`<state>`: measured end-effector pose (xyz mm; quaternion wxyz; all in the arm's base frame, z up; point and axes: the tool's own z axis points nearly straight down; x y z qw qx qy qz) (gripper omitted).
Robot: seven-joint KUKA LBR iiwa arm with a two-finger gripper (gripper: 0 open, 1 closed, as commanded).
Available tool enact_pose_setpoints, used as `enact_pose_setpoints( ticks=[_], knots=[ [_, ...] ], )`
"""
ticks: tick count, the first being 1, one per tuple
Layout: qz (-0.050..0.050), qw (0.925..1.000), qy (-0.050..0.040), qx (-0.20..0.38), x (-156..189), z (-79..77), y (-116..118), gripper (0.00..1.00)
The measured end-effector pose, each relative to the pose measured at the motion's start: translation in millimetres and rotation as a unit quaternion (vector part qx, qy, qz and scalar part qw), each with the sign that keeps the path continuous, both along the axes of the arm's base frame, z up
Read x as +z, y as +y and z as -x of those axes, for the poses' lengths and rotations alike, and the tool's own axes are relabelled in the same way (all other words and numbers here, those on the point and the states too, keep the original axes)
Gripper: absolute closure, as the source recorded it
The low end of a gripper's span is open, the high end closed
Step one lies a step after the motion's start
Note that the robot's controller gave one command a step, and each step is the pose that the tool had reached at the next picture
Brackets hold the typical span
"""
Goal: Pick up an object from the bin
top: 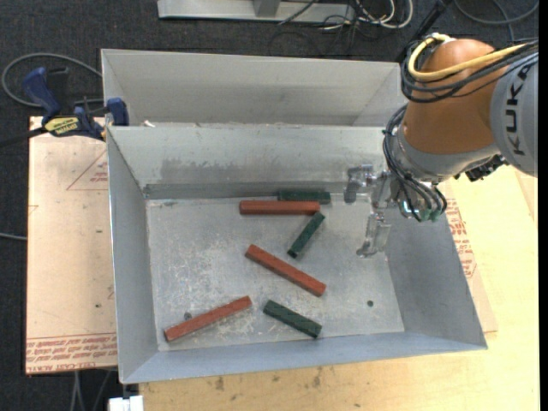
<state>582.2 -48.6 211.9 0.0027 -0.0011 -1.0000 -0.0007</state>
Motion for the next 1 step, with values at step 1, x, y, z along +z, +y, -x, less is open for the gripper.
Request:
enact_pose_setpoints(
  ticks=[1],
  knots=[
    [0.0, 1.0, 0.0004, -0.004, -145.4, -4.6, 67.1, 0.0]
  ],
)
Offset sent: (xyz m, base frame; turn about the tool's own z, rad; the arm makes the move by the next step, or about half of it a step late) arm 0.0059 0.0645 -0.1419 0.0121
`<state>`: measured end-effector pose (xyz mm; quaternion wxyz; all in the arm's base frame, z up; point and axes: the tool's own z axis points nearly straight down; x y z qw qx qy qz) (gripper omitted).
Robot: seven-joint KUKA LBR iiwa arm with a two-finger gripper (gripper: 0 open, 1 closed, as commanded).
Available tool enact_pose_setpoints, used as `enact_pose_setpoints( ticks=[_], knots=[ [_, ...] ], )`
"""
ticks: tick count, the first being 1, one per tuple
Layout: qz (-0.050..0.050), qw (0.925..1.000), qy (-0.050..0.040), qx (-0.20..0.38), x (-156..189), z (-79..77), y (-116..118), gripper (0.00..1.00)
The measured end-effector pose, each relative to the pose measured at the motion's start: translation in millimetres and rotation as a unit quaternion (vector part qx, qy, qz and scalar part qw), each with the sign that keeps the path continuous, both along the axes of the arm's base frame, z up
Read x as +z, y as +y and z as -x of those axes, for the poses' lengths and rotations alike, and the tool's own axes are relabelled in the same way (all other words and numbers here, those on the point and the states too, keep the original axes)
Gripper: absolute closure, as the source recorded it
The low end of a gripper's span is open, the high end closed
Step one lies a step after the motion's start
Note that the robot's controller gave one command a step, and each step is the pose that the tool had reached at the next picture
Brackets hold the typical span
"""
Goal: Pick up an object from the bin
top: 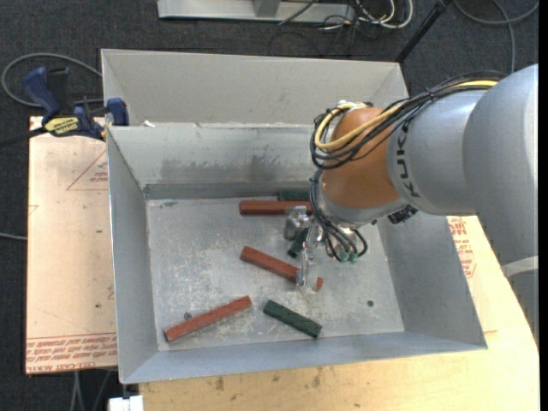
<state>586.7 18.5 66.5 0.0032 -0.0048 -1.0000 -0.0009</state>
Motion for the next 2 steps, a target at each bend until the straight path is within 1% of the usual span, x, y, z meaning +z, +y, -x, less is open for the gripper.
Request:
enact_pose_setpoints(
  ticks=[1, 2],
  knots=[
    [-0.001, 1.0, -0.0049, 0.007, 35.3, 11.7, 36.7, 0.0],
    [0.001, 0.9989, -0.0033, -0.047, 33.1, 14.0, 21.9, 0.0]
  ],
)
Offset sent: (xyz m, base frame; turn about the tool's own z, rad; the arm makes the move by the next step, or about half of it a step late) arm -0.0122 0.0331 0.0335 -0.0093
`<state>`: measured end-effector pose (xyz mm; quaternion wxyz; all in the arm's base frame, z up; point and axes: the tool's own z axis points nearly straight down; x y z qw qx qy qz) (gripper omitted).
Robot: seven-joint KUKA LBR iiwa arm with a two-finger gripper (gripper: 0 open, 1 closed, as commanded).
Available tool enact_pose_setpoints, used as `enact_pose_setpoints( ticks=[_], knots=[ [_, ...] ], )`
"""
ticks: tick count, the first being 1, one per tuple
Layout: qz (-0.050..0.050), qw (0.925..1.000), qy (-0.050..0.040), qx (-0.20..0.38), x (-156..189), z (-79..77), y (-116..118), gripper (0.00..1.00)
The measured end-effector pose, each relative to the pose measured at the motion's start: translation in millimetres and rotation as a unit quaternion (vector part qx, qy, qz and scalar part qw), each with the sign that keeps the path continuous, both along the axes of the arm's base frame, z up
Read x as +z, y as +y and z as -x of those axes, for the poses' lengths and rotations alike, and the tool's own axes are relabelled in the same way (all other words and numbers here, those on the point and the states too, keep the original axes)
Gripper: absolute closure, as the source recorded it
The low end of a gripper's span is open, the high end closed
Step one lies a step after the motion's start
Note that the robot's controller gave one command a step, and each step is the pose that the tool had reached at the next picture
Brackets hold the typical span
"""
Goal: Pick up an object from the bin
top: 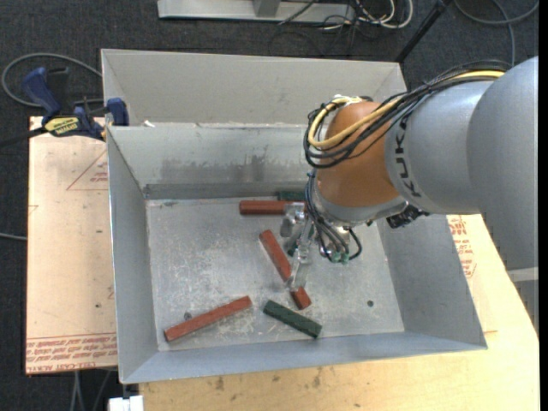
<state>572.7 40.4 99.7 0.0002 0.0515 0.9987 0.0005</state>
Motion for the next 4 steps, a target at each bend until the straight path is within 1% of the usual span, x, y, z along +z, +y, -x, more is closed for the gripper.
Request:
enact_pose_setpoints(
  ticks=[1, 2, 3, 4],
  knots=[
    [0.0, 0.9999, 0.0006, -0.014, -31.5, -8.4, 8.8, 0.0],
    [0.0, 0.9999, -0.0002, -0.014, -31.0, -9.0, 9.1, 0.0],
    [0.0, 0.9999, -0.0017, -0.013, -29.5, -10.0, 9.4, 1.0],
    [0.0, 0.9999, -0.0014, -0.013, -17.7, -11.0, 9.7, 1.0]
  ],
)
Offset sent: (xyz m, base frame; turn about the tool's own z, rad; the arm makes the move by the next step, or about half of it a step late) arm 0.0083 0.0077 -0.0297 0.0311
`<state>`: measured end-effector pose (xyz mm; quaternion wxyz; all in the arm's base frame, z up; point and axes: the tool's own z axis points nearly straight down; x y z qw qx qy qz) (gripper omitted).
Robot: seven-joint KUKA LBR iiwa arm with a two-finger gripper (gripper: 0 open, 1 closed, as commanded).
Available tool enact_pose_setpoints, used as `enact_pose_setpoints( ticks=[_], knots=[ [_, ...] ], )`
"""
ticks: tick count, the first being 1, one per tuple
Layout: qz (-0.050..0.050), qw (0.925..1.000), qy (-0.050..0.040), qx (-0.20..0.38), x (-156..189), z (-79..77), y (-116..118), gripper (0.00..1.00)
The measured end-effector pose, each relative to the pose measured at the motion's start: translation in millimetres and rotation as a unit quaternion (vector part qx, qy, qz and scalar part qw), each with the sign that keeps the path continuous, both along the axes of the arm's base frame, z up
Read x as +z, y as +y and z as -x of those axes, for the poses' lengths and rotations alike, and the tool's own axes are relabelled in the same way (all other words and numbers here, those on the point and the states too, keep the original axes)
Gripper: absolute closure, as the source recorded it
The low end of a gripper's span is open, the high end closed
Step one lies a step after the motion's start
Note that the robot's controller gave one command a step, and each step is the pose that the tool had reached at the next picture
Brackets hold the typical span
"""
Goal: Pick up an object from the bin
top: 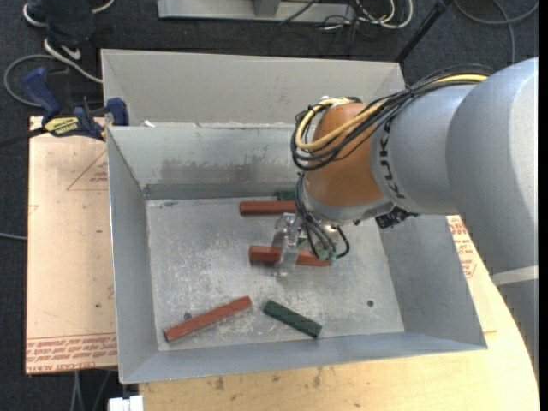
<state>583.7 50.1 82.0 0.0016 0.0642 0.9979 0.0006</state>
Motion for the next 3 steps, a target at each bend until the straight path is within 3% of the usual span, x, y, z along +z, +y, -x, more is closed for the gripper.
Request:
enact_pose_setpoints(
  ticks=[1, 3],
  knots=[
    [0.0, 1.0, -0.0023, 0.001, 62.2, -1.8, 0.2, 1.0],
    [0.0, 1.0, -0.0007, 0.002, 106.2, -4.2, 0.5, 1.0]
  ],
)
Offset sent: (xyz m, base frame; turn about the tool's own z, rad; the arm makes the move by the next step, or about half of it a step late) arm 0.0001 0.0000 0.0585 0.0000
